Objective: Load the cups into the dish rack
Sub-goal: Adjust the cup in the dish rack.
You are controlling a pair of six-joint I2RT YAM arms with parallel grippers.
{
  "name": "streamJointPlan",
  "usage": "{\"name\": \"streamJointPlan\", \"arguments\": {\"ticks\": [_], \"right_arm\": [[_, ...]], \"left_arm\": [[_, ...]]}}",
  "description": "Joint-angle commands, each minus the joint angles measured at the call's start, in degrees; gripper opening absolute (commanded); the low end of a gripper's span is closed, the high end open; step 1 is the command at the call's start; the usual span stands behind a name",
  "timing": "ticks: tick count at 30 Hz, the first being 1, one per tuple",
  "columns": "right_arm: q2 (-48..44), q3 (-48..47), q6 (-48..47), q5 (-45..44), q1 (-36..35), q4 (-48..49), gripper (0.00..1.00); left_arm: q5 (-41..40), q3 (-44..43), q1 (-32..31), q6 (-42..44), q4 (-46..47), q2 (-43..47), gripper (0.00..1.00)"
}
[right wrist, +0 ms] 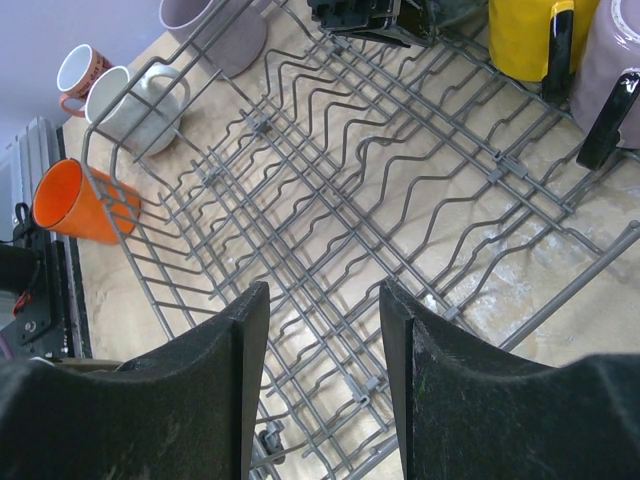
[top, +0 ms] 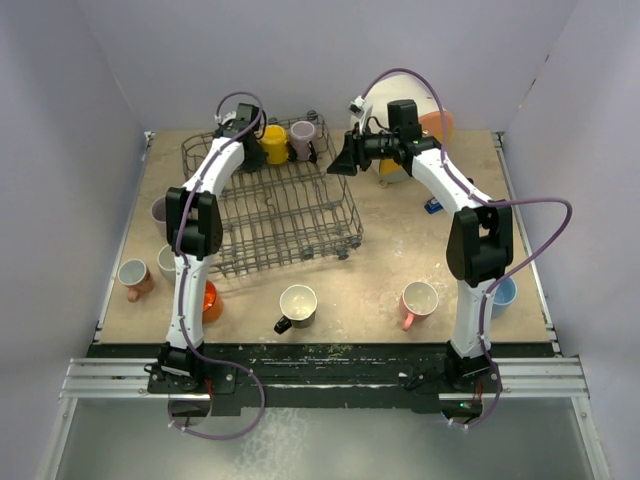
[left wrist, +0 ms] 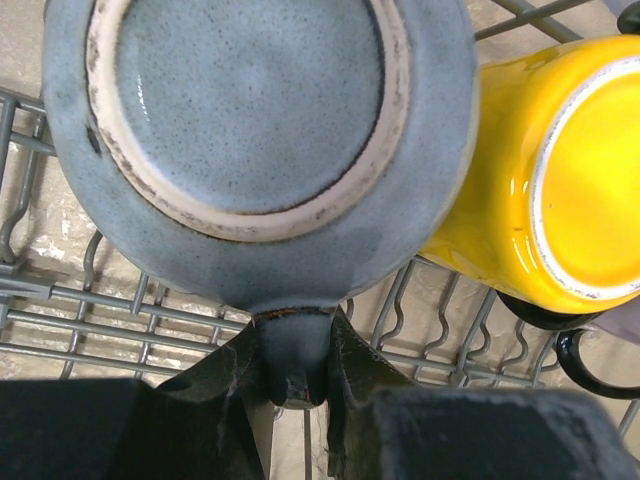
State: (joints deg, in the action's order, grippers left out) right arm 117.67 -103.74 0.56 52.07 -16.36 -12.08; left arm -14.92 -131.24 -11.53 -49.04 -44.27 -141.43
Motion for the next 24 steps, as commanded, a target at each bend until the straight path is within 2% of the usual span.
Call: {"name": "streamJointPlan", "arguments": {"ticks": [1, 4, 10, 15, 24], "right_arm": [[-3.68, 0.15, 0.03, 1.63, 0.28, 1.67, 0.51], [-3.69, 0.22, 0.05, 1.63, 0.36, 1.63, 0.51], [-3.69, 0.36, 0.02, 1.79, 0.36, 1.73, 0.51], [-3.67, 0.4, 0.05, 2.06, 0.36, 1.79, 0.51], [-4.17, 0.07, -1.92, 3.73, 0.36, -0.05, 0.52]], "left_arm": [[-0.13, -2.19, 0.1, -1.48, 3.92, 2.13, 0.01], [0.83, -2.32, 0.1, -1.39, 3.9, 1.29, 0.05], [1.6, -2.87, 0.1, 0.0, 3.51, 0.59, 0.29], [1.99, -2.88, 0.19, 0.9, 3.46, 1.14, 0.41], [2.93, -0.33, 0.2, 3.38, 5.77, 6.31, 0.51]]}}
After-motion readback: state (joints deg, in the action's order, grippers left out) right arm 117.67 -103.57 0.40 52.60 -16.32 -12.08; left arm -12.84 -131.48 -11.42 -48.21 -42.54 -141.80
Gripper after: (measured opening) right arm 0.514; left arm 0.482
